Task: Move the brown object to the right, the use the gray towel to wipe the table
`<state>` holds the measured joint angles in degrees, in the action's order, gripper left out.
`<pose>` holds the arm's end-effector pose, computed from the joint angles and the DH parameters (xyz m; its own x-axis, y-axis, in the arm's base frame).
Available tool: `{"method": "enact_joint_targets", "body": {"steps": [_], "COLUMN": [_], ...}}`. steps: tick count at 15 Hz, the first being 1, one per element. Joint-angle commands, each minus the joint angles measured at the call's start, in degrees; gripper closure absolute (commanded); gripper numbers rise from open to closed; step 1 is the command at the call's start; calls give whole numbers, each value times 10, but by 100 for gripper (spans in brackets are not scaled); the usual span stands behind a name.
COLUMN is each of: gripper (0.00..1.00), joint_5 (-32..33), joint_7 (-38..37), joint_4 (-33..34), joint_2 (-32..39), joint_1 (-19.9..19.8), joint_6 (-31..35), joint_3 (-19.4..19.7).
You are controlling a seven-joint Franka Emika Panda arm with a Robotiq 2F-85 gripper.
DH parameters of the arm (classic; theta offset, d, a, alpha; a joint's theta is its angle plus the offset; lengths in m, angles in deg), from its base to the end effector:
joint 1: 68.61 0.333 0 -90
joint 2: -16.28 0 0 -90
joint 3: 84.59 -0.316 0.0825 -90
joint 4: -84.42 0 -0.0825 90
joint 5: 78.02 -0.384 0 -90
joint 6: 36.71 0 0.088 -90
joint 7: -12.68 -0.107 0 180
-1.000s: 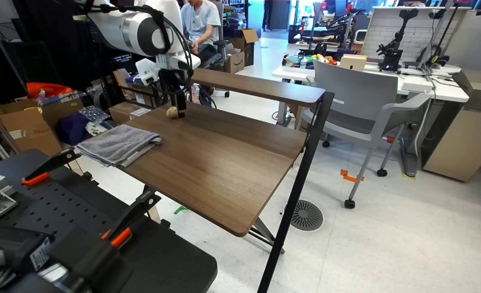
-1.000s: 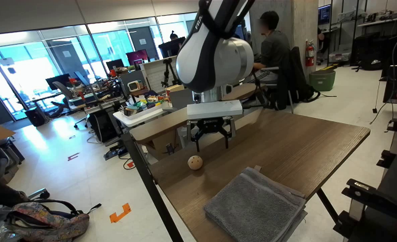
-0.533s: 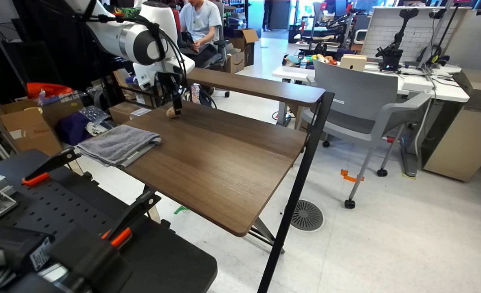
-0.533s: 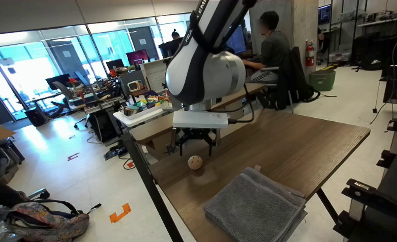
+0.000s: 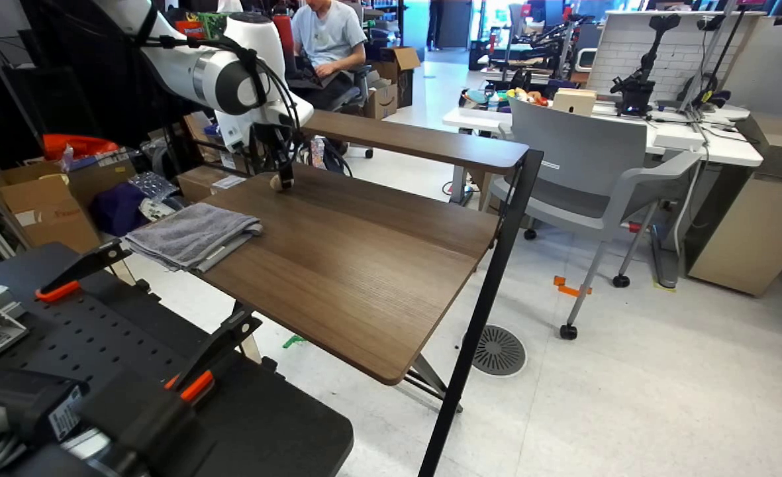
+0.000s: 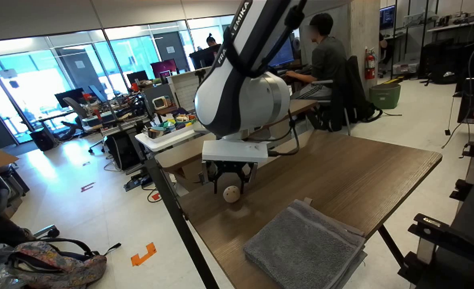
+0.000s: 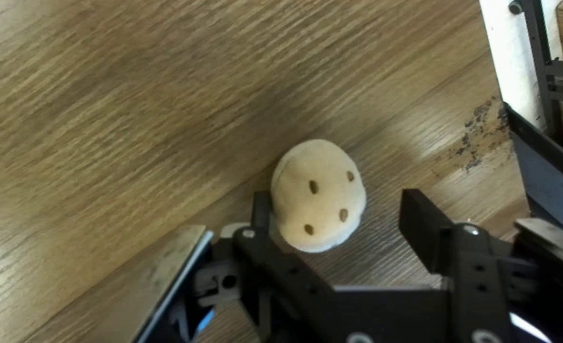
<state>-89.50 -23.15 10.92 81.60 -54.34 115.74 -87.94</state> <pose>0.7170 0.2096 0.0722 0.8586 -0.5083 0.0671 -0.4740 -0.8368 -0.2742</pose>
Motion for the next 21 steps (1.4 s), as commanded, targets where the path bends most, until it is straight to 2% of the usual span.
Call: {"method": "enact_joint_targets", "body": {"steps": [1, 4, 7, 9, 11, 14, 16, 21], "gripper": [58, 82, 99, 100, 99, 99, 99, 99], "joint_5": [-9, -12, -22, -33, -21, 29, 63, 133], "joint_7": [-4, -13, -29, -36, -41, -71, -96, -202], "joint_4": [30, 35, 61, 70, 57, 25, 21, 49], "joint_2": [11, 0, -1, -9, -34, -78, -97, -70], "joint_1": [5, -1, -16, -29, -32, -23, -26, -39], "joint_6": [-14, -49, -105, -143, -156, -122, -125, -162], "joint_3": [9, 10, 3, -1, 17, 96, 142, 235]}}
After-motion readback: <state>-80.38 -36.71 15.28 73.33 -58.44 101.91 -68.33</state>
